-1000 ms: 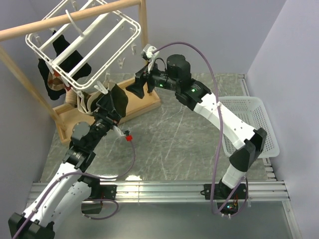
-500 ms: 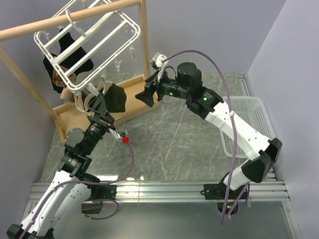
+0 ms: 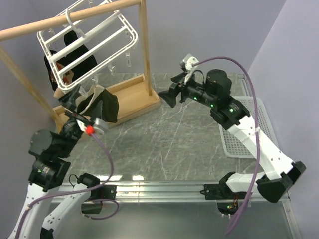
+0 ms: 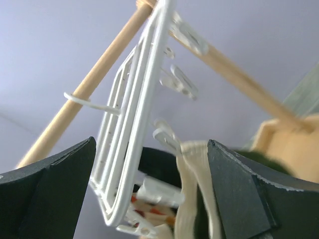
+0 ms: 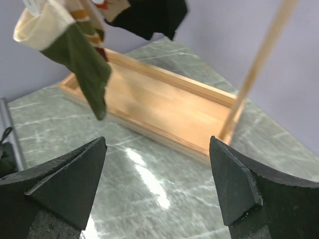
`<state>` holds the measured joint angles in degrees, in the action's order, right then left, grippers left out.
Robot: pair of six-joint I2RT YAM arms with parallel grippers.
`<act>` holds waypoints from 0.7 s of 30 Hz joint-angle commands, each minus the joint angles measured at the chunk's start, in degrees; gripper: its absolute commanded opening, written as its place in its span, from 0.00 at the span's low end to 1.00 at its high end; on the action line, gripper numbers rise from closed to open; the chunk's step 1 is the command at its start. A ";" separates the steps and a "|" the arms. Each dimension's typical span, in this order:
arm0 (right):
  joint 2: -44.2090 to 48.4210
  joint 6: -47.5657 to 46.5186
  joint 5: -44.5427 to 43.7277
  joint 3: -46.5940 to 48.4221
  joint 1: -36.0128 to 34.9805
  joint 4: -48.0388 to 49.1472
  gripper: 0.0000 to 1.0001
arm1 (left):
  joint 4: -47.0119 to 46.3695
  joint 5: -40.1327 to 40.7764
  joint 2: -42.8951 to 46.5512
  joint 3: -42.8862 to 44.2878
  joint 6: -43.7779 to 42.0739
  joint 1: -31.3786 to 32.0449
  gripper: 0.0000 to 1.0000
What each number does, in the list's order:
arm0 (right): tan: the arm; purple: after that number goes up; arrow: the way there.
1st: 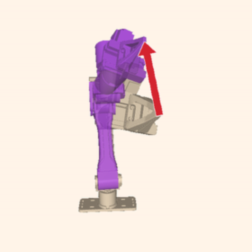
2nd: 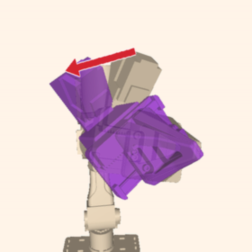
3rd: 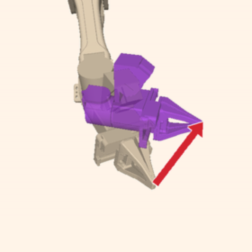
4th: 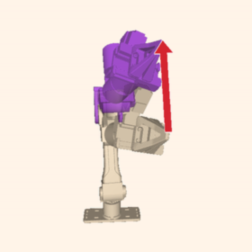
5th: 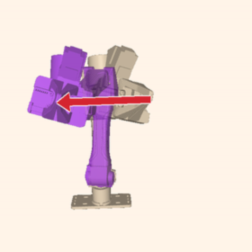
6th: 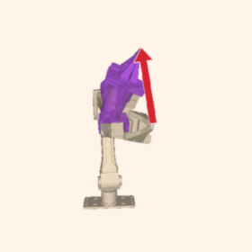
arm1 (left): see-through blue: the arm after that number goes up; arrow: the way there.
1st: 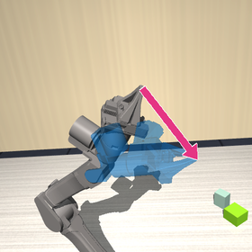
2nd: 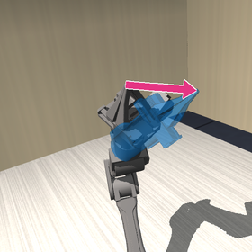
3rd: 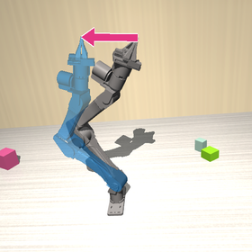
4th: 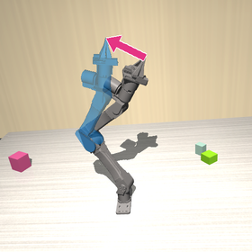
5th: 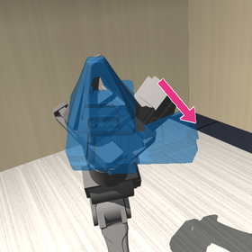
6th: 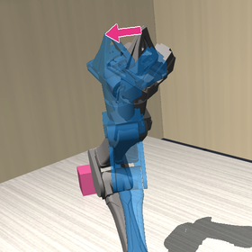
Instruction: Clip the underwear to the hanger
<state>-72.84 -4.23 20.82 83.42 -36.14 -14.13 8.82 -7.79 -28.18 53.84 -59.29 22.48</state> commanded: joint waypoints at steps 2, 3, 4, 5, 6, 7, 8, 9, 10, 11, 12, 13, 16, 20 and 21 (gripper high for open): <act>6.12 -0.96 -2.01 -3.34 3.43 1.47 0.91 | 11.37 3.05 -5.82 11.96 32.50 0.20 0.99; 7.96 -0.87 -2.10 -4.65 4.14 1.47 0.91 | 13.74 2.87 -8.27 16.25 34.83 0.20 0.99; 8.93 -0.69 -2.10 -5.28 4.67 1.39 0.91 | 18.99 1.04 -9.42 18.29 39.12 0.20 0.99; 10.86 -0.69 -2.10 -6.67 6.24 1.30 0.92 | 21.13 0.59 -11.78 21.71 41.42 0.20 0.99; 11.92 -0.61 -2.19 -7.38 6.95 1.30 0.92 | 23.07 -0.55 -13.02 23.22 43.71 0.20 0.99; 12.89 -0.26 -2.27 -8.26 7.74 1.21 0.92 | 26.22 -1.78 -14.25 24.98 46.78 0.20 0.99; 14.99 0.01 -2.27 -9.75 9.23 1.12 0.92 | 32.34 -3.18 -17.40 28.91 48.11 0.20 0.99; 16.14 0.10 -2.19 -10.72 10.12 1.04 0.92 | 35.36 -4.50 -19.00 30.60 49.69 0.20 0.99; 17.37 0.53 -2.27 -11.69 10.82 0.95 0.92 | 37.56 -6.34 -20.40 32.01 52.84 0.20 0.99; 19.82 0.71 -2.27 -13.79 11.52 0.95 0.93 | 41.76 -7.49 -22.86 34.20 53.91 0.20 0.99; 21.15 1.06 -2.01 -14.94 13.27 1.21 0.93 | 43.46 -8.37 -23.75 34.92 54.27 0.20 0.99; 22.46 1.85 -1.75 -16.08 14.16 1.04 0.93 | 44.43 -8.55 -24.37 35.19 54.97 0.20 0.99; 28.00 3.26 -0.96 -20.04 18.37 -0.02 0.93 | 45.41 -5.49 -24.73 33.17 56.64 0.11 0.99; 37.04 4.14 -1.66 -26.28 23.12 -1.78 0.94 | 44.62 -7.75 -21.74 28.25 56.65 -1.99 0.99; 38.55 5.62 -1.75 -27.51 24.09 -2.56 0.94 | 44.53 -8.20 -21.48 27.46 56.91 -2.44 0.99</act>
<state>-38.92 -1.30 19.16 58.50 -14.61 -15.53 52.07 -13.28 -52.64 82.46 -5.37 21.28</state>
